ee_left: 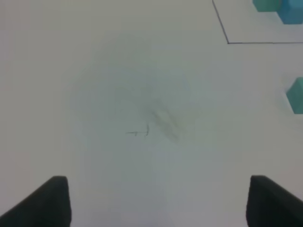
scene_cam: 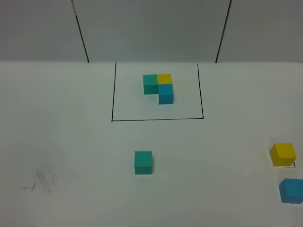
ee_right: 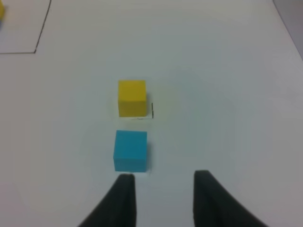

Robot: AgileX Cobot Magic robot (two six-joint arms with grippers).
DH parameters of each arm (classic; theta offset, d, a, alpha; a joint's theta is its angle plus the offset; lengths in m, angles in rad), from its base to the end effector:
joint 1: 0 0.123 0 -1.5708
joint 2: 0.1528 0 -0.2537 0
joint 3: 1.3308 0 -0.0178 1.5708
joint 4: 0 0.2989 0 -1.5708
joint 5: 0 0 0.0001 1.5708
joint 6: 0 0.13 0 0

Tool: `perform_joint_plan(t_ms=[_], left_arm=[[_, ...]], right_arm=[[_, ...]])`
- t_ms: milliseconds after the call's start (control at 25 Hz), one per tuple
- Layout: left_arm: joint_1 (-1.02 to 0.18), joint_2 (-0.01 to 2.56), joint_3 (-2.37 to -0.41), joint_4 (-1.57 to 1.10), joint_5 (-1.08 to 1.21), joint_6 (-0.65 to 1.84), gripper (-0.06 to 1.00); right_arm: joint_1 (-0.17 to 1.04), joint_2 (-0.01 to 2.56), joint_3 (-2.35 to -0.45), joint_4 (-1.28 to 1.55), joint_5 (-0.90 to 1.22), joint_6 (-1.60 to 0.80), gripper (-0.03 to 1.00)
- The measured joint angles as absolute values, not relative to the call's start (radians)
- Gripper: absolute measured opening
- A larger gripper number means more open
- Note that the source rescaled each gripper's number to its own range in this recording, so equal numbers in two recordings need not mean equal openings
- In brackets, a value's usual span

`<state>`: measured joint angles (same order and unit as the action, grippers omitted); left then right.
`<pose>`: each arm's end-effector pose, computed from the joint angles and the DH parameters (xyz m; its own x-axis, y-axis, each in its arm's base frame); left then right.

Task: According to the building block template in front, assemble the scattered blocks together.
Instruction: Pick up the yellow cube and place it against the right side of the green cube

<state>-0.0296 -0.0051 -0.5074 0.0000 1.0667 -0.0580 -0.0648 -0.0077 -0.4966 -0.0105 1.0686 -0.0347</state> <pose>0.1018 -0.0030 0.2851 -0.4510 -0.0446 -0.8914 0.0035 0.9987 -0.0518 0.1023 -0.0078 0.2813 -0.4608 -0.0099 -0.8875 0.0546 0.9977 -0.0395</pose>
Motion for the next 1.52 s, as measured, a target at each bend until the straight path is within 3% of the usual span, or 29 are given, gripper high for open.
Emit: perform_joint_plan(t_ms=[200, 1200, 1360, 1520], left_arm=[[0.020, -0.005, -0.507, 0.000, 1.067, -0.058, 0.64], [0.020, -0.005, -0.507, 0.000, 1.067, -0.058, 0.64], [0.020, -0.005, -0.507, 0.000, 1.067, -0.058, 0.64], [0.020, -0.005, -0.507, 0.000, 1.067, -0.058, 0.64]], right_arm=[[-0.065, -0.008, -0.497, -0.011, 1.069, -0.035, 0.00], [-0.065, -0.008, -0.497, 0.000, 1.069, -0.032, 0.01], [-0.065, 0.051, -0.497, -0.006, 1.069, -0.009, 0.12], [-0.065, 0.234, -0.518, -0.008, 1.017, -0.009, 0.43]])
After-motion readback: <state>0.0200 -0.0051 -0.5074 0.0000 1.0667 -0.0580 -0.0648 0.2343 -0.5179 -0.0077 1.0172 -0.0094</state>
